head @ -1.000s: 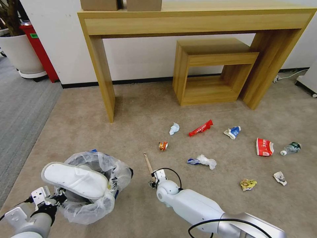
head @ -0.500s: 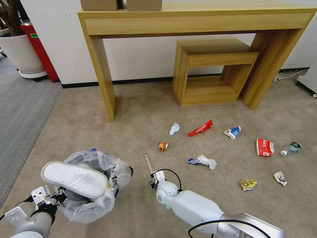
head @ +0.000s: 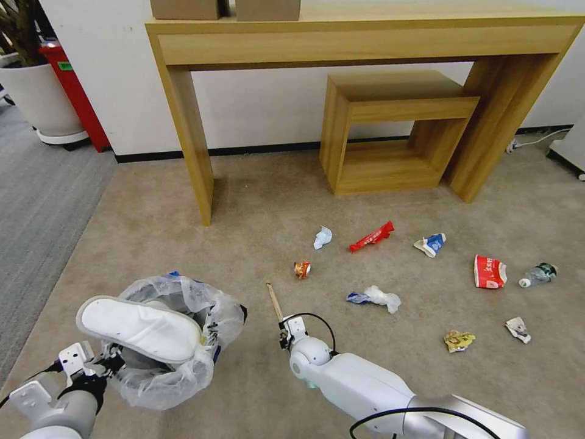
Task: Pick up the trash bin and place the garbage on the floor into it.
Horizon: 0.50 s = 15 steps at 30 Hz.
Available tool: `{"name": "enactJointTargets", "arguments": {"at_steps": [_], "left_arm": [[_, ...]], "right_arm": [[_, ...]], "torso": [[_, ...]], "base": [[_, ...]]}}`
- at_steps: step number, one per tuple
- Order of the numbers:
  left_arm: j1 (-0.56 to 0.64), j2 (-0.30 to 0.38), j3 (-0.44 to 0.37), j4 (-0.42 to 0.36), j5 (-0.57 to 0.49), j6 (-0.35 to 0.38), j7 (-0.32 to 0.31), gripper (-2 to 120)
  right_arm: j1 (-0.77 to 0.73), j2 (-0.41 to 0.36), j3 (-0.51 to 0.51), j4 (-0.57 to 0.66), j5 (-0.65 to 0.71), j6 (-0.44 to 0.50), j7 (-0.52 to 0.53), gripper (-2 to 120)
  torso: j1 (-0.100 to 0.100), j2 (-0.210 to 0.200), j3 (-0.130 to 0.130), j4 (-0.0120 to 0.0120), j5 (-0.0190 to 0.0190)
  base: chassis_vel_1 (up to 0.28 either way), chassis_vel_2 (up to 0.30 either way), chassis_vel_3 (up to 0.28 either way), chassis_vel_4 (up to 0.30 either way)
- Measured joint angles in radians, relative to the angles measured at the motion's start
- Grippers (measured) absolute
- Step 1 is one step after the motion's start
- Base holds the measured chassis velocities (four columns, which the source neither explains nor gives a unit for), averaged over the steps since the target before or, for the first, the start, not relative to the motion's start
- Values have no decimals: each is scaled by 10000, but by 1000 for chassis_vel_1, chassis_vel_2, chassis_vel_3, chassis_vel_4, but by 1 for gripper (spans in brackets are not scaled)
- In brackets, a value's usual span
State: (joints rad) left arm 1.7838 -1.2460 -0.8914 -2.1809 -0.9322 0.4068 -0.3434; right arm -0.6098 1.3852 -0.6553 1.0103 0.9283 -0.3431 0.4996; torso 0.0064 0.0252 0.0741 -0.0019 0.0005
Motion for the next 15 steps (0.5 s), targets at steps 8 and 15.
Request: {"name": "enactJointTargets", "arguments": {"at_steps": [8, 15], "left_arm": [[-61, 2, 24, 52, 8, -38, 2, 0], [-131, 23, 35, 113, 6, -52, 4, 0]], "right_arm": [[-19, -15, -16, -59, -89, 72, -19, 15], [-29, -32, -52, -73, -143, 141, -50, 14]], "torso": [[0, 0, 0, -5, -4], [0, 0, 0, -3, -4]], "base": [[0, 0, 0, 0], [0, 0, 0, 0]]}}
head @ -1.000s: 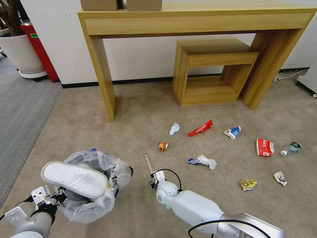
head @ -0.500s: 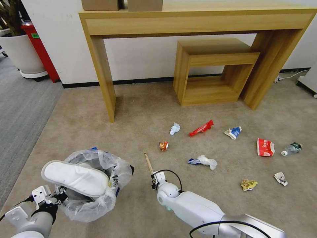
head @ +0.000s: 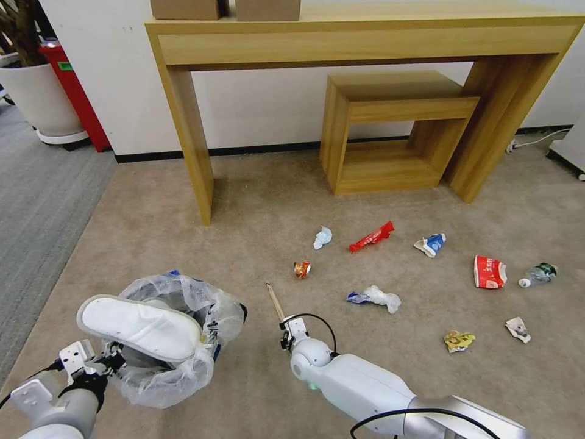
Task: Pick up the trash bin and place the garbage on the floor into it.
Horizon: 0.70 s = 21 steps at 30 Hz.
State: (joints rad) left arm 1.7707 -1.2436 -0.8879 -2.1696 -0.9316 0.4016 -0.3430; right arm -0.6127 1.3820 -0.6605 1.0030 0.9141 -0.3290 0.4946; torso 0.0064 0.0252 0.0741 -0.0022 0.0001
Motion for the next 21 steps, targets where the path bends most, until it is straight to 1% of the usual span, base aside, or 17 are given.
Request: {"name": "enactJointTargets", "arguments": {"at_steps": [3, 5, 12, 21], "left_arm": [[-22, 17, 1, 14, -4, -2, 0, 0], [-41, 52, 0, 44, -14, -2, 0, 0], [-142, 59, 9, 147, -26, -9, -4, 0], [-170, -22, 48, 211, 17, -25, -6, 0]], "right_arm": [[-16, -16, -2, 6, -11, 25, -7, 13], [-52, -77, 17, 97, -16, 46, -4, 9], [-156, -311, 105, 510, 26, 38, 70, 8], [-269, -434, 129, 848, 23, 41, 129, 8]], "torso": [[0, 0, 0, 1, 1], [0, 0, 0, 1, 0], [0, -1, 2, -5, -4], [0, 0, 2, 0, -2]], "base": [[0, 0, 0, 0], [0, 0, 0, 0], [0, 0, 0, 0], [0, 0, 0, 0]]}}
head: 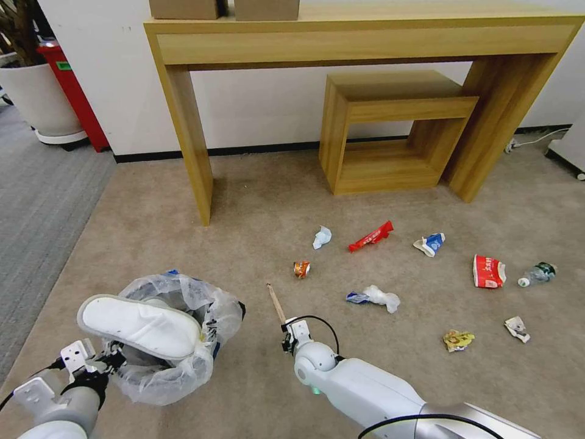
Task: Pick up the trash bin and place the garbage on the floor into it.
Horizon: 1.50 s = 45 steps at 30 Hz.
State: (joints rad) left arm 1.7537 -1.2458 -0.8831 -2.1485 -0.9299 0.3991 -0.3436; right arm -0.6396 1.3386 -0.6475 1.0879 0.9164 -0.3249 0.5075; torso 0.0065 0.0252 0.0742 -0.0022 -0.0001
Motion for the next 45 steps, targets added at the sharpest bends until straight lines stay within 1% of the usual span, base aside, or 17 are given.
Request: {"name": "enactJointTargets", "arguments": {"at_steps": [5, 9, 12, 13, 15, 17, 18, 19, 20, 21, 22, 23, 24, 25, 28, 39, 45], "left_arm": [[37, -4, -6, -15, 17, -3, 0, 0], [110, 8, -42, -85, 18, -3, -2, 0], [164, 33, -50, -221, 5, -3, -5, 0], [164, 33, -50, -221, 5, -3, -5, 0], [161, 51, -50, -263, -4, 1, -11, 0], [163, 82, -36, -293, -8, 27, -18, 0], [163, 82, -36, -293, -8, 27, -18, 0], [165, 98, -3, -341, -9, 58, -21, 0], [169, 99, 12, -386, -11, 79, -29, 0], [169, 99, 12, -386, -11, 79, -29, 0], [199, 100, 26, -451, -8, 96, -34, 0], [267, 101, 33, -545, 0, 116, -36, 0], [301, 100, 33, -597, 1, 128, -38, 0], [301, 100, 33, -597, 1, 128, -38, 0], [421, 99, 3, -795, 1, 136, -44, 0], [573, 16, -14, -1096, 4, 166, -49, 0], [645, -67, -73, -1246, 3, 166, -51, 0]], "right_arm": [[-67, -97, 63, 246, -49, 70, 18, 8], [-182, -377, 395, 933, -77, 358, -56, 8], [-435, -1034, 1174, 2194, -343, 1292, -492, 8], [-435, -1034, 1174, 2194, -343, 1292, -492, 8], [-605, -1537, 1612, 2928, -531, 1784, -817, 8], [-809, -2366, 2196, 4138, -558, 2252, -1234, 3], [-809, -2366, 2196, 4138, -558, 2252, -1234, 3], [-866, -3012, 2480, 5287, -564, 2794, -1818, 2], [-849, -3369, 2519, 6040, -557, 3145, -2217, 2], [-849, -3369, 2519, 6040, -557, 3145, -2217, 2], [-755, -3685, 2492, 6856, -556, 3547, -2706, 1], [-542, -4008, 2312, 7615, -561, 4159, -3444, 1], [-379, -4138, 2160, 7905, -562, 4483, -3841, 1], [-379, -4138, 2160, 7905, -562, 4483, -3841, 1], [446, -4397, 1300, 8588, -238, 5173, -4817, 0], [1763, -4041, -652, 8649, 118, 5416, -5020, 0], [2663, -3904, -1897, 8648, 114, 5142, -4671, 0]], "torso": [[0, -1, 0, 0, 1], [0, -1, 0, 2, 4], [0, 0, 0, 2, 5], [0, 0, 0, 2, 5], [0, -1, -1, 2, 4], [0, -1, -1, -2, 3], [0, -1, -1, -2, 3], [0, 0, -1, -4, 3], [0, 0, -1, -3, 1], [0, 0, -1, -3, 1], [0, 0, -2, -1, 3], [-1, -1, -1, 1, 3], [0, 0, -2, 1, 4], [0, 0, -2, 1, 4], [-1, 0, -2, 1, 1], [0, 0, -1, 1, 2], [0, 0, -2, 0, 2]], "base": [[0, 0, 0, 0], [0, 0, 0, 0], [0, 0, 0, 0], [0, 0, 0, 0], [0, 0, 0, 0], [0, 0, 0, 0], [0, 0, 0, 0], [0, 0, 0, 0], [0, 0, 0, 0], [0, 0, 0, 0], [0, 0, 0, 0], [0, 0, 0, 0], [0, 0, 0, 0], [0, 0, 0, 0], [0, 0, 0, 0], [0, 0, 0, 0], [0, 0, 0, 0]]}}
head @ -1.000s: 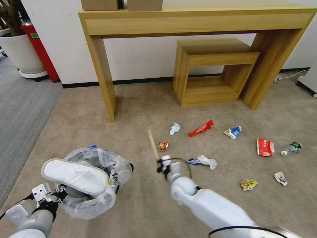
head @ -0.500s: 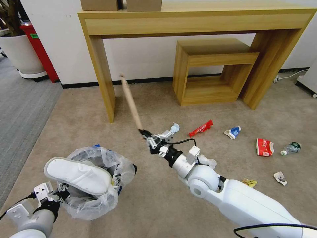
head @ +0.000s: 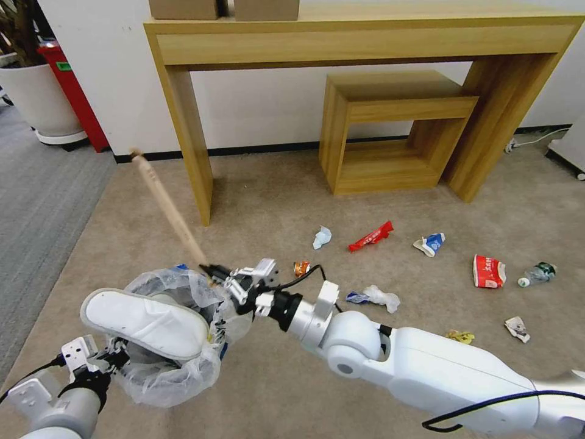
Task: Pick up the trash bin and place the garbage on the floor into it.
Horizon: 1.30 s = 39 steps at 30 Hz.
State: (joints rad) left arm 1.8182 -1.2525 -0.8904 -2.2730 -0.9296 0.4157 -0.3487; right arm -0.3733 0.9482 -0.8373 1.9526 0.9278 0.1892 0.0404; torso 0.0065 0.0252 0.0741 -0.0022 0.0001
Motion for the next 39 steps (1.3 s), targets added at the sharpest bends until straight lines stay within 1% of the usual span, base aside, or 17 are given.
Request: {"name": "enactJointTargets", "arguments": {"at_steps": [1, 3, 4, 7, 8, 11, 19, 24, 29, 31, 36, 39], "left_arm": [[0, 0, 0, 0, 0, 0, 0, 0], [29, -82, -6, -46, 12, 0, 1, 0], [29, -82, -6, -46, 12, 0, 1, 0], [78, -198, -20, -101, 73, 1, 21, 0], [78, -198, -20, -101, 73, 1, 21, 0], [82, -305, -41, -173, 105, -5, 29, 0], [151, -568, -48, -344, 225, -8, 47, 0], [168, -582, -56, -379, 227, -25, 59, 0], [204, -586, -69, -446, 220, -37, 64, 0], [209, -585, -69, -471, 215, -38, 65, 0], [229, -559, -89, -498, 194, -56, 73, 0], [255, -515, -128, -502, 172, -84, 84, 0]], "right_arm": [[0, 0, 0, 0, 0, 0, 0, 0], [391, 86, -432, -110, 3, -85, 108, 0], [391, 86, -432, -110, 3, -85, 108, 0], [936, 257, -1012, -254, 55, -230, 275, 0], [936, 257, -1012, -254, 55, -230, 275, 0], [1269, 352, -1484, -434, 83, -312, 420, 0], [1713, 732, -2164, -712, 158, -568, 816, 0], [1840, 963, -2344, -778, 236, -800, 1109, 0], [2104, 1386, -2554, -850, 435, -1392, 1709, 0], [2214, 1618, -2650, -920, 499, -1526, 1882, 0], [2317, 1898, -2782, -991, 556, -1756, 2158, 0], [2352, 2106, -2821, -1002, 649, -2103, 2477, 0]], "torso": [[0, 0, 0, 0, 0], [0, -1, 0, 0, -1], [0, -1, 0, 0, -1], [0, -1, 1, 2, -2], [0, -1, 1, 2, -2], [0, 0, 1, 1, -1], [0, -1, 1, 0, -1], [0, 0, 1, 0, -1], [0, 0, 1, 0, -1], [0, -1, 1, 1, -1], [0, -1, 1, 1, -1], [0, 0, 1, 1, -1]], "base": [[0, 0, 0, 0], [0, 0, 0, 0], [0, 0, 0, 0], [0, 0, 0, 0], [0, 0, 0, 0], [0, 0, 0, 0], [0, 0, 0, 0], [0, 0, 0, 0], [0, 0, 0, 0], [0, 0, 0, 0], [0, 0, 0, 0], [0, 0, 0, 0]]}}
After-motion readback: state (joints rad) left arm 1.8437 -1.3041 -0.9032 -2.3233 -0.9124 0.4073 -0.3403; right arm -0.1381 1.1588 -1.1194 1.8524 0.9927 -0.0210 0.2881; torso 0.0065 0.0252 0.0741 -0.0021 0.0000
